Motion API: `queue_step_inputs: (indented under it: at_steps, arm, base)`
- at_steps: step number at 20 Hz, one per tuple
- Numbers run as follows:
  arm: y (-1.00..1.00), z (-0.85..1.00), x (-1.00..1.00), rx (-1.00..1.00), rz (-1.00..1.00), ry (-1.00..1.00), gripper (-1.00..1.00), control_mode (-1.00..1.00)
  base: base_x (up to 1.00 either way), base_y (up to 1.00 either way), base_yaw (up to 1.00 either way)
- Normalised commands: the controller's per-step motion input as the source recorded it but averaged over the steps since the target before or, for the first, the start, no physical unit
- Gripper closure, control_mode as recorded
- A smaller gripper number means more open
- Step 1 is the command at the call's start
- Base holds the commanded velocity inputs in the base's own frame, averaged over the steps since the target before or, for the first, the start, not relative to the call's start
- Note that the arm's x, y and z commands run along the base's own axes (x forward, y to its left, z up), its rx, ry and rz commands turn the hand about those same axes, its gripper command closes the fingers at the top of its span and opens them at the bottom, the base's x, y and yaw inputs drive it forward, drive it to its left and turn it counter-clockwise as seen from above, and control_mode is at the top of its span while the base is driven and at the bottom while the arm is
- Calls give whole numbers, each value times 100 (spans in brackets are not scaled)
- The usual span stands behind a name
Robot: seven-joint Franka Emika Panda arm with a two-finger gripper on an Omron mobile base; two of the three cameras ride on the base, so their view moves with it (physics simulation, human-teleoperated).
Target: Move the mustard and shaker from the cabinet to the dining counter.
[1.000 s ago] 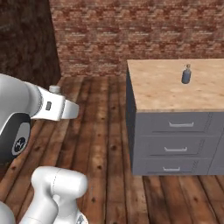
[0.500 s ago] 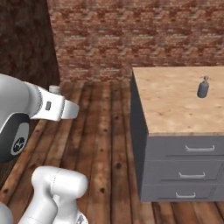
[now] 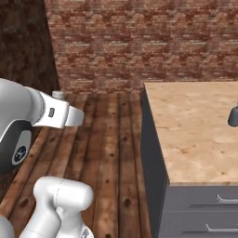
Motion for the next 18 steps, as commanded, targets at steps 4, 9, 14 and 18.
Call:
queue_step_inputs:
  at_steps: [4, 9, 14, 18]
  arm:
    - [0, 0, 0, 0, 0, 0, 100, 100]
    - [0, 0, 0, 0, 0, 0, 100, 100]
    - [0, 0, 0, 0, 0, 0, 100, 100]
    - [0, 0, 0, 0, 0, 0, 100, 100]
  base:
    - [87, 42, 0]
    - [87, 43, 0]
    - [89, 40, 0]
    - [91, 35, 0]
